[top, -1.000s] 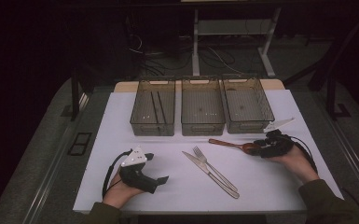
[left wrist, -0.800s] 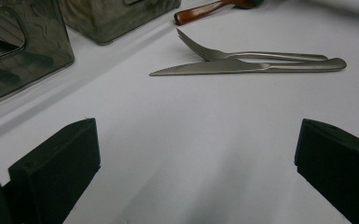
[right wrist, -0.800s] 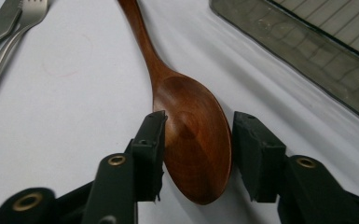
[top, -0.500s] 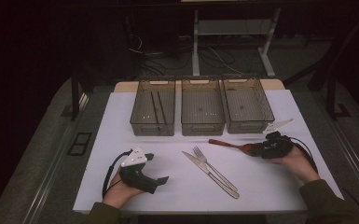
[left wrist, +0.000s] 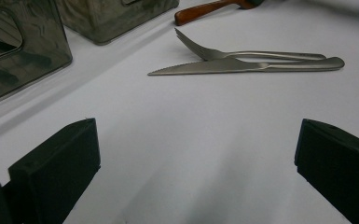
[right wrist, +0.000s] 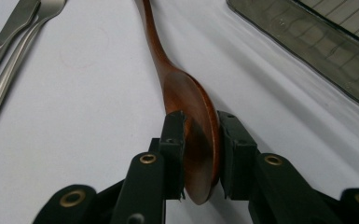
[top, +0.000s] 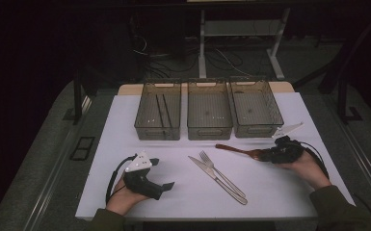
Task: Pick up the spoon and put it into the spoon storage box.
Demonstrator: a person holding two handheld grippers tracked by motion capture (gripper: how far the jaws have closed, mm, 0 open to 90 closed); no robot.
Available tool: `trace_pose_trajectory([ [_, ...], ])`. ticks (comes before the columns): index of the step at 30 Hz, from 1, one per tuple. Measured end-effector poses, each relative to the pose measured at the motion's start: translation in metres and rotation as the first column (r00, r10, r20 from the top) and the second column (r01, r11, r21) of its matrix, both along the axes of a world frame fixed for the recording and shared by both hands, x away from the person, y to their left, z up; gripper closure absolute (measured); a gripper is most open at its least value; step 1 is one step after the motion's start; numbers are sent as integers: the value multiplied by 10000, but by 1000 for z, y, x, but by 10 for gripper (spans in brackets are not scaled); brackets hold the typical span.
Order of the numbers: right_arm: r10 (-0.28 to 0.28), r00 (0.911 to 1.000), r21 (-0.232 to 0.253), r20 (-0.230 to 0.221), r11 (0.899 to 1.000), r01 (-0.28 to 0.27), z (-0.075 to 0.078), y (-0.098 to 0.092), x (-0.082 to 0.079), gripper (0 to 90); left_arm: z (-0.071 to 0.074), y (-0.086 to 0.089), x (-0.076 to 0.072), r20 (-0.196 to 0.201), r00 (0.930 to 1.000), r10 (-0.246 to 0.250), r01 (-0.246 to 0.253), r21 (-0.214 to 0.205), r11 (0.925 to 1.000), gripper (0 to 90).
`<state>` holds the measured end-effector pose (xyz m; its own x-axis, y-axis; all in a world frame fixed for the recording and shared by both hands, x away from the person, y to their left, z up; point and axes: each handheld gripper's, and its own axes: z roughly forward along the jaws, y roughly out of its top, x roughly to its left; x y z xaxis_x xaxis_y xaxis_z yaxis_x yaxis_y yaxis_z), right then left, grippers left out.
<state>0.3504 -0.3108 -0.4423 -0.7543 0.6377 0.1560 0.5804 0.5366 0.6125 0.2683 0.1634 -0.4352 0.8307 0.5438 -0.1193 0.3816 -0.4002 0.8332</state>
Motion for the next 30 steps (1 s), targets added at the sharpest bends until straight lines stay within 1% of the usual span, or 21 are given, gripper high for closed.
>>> trace_pose_trajectory([
  [15, 55, 10000, 88, -21, 9999, -55, 2, -1, -1, 796, 0, 0, 0, -2, 10000, -15, 15, 8, 10000, 0],
  [22, 30, 10000, 155, -83, 9999, -29, 2, -1, -1, 800, 0, 0, 0, 8, 10000, -11, 11, -2, 10000, 0],
  [25, -25, 9999, 323, -100, 9995, 28, 4, -2, -1, 802, 0, 0, 0, 20, 10000, -8, 8, 0, 10000, 0],
  [30, -98, 9999, 439, -36, 9990, 99, 6, -4, -2, 803, 0, 0, 0, 39, 10000, 0, 0, -3, 10000, 0],
])
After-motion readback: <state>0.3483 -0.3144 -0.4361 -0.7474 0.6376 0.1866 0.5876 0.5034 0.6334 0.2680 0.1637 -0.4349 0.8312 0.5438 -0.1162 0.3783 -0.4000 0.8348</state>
